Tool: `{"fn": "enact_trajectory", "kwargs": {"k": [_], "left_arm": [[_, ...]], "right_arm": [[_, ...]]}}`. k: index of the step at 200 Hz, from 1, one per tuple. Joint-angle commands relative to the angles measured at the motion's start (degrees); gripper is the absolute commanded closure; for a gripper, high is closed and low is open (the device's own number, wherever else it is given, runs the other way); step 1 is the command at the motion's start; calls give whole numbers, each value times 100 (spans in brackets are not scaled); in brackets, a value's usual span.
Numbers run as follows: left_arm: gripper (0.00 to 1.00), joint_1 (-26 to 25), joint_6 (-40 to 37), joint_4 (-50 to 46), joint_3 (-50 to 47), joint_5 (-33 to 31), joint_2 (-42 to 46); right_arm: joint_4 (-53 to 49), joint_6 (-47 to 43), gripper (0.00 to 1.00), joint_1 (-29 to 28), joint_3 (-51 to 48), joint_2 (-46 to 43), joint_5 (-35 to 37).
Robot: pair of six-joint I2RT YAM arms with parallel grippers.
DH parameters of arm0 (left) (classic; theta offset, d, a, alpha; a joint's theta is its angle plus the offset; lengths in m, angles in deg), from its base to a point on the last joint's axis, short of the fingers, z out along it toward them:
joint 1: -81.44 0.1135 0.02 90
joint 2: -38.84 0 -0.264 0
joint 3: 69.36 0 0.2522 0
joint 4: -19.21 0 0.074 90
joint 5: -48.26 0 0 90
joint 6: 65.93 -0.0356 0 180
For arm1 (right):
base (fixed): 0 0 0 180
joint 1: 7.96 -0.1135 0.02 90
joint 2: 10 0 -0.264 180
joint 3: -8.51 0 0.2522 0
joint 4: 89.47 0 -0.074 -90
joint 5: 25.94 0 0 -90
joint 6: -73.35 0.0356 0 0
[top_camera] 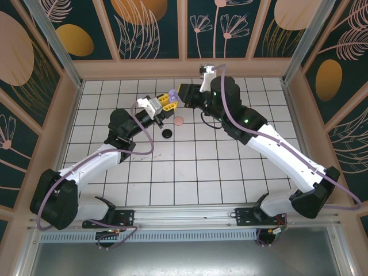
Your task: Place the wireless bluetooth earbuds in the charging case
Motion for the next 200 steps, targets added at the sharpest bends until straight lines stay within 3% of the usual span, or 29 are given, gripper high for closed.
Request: {"fn": "enact_trajectory", "kwargs": {"k": [1,200], "left_arm": [[100,-34,109,173,203,111,-3],[100,-34,175,213,242,12,140]], "right_arm": [[254,73,82,-41,-90,97,-83],[456,-241,84,-258,-760,67,-143]]}}
